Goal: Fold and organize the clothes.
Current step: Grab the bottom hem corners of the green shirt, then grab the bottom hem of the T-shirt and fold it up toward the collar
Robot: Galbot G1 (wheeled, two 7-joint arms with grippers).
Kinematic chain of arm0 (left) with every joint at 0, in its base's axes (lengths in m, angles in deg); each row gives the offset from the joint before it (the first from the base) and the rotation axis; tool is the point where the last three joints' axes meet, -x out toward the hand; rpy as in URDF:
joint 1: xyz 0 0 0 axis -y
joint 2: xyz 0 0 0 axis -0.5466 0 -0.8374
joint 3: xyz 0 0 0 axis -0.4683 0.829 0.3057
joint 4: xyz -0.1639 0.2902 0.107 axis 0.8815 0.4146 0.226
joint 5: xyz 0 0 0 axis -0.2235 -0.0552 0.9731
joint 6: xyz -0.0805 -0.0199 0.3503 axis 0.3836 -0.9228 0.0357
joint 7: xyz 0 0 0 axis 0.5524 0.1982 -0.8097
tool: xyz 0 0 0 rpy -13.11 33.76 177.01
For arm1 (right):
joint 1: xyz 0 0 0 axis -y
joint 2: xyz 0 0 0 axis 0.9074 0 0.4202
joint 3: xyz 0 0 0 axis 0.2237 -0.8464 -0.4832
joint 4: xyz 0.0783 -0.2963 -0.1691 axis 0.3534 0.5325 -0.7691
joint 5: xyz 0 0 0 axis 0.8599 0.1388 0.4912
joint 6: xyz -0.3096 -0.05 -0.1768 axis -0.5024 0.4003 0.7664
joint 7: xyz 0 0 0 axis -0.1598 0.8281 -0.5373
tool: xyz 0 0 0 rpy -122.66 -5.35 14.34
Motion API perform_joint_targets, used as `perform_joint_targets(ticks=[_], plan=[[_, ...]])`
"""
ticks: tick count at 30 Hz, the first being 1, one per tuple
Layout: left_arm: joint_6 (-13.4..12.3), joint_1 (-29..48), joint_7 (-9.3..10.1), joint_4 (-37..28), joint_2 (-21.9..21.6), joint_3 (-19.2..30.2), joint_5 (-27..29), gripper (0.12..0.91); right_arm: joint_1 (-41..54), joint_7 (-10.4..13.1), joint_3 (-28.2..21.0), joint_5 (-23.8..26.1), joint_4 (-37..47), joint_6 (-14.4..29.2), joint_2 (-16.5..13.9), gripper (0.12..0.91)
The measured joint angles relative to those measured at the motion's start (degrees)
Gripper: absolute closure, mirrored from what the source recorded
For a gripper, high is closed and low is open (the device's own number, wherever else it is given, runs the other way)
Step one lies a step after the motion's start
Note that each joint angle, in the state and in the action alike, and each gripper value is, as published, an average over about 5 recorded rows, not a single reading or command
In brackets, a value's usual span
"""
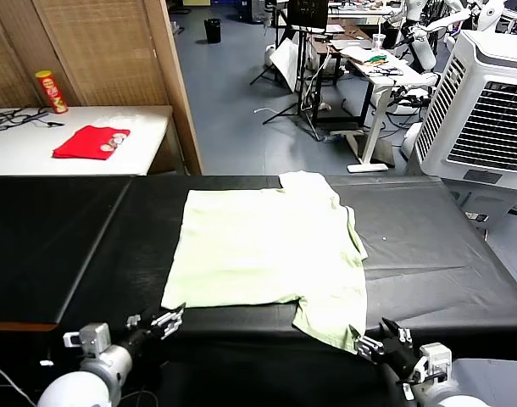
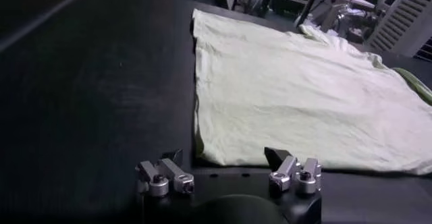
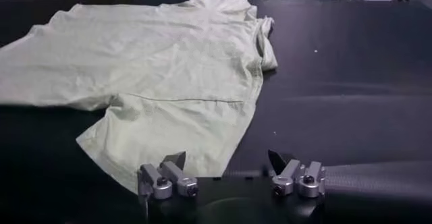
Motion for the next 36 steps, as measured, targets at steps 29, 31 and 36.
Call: perform_joint_targets(ticks=[29, 31, 36], plan=[[-1.54, -2.33, -0.73, 0.66, -0.49, -0.58, 0.42, 0.904, -5.02, 1.72, 0.74, 1.86, -5.72, 1.07, 3.31, 0.904], [-1.84, -3.56, -0.62, 1.87, -0.68, -1.06, 0.35, 0.904, -5.34, 1.74, 1.01, 1.57, -6.59, 1.18, 3.33, 0.904], [-4.07, -4.32, -0.56, 4.01, -0.23, -1.68, -0.44, 0.904, -4.13, 1.65, 2.07, -1.15, -6.8, 2.78, 2.84, 0.904]])
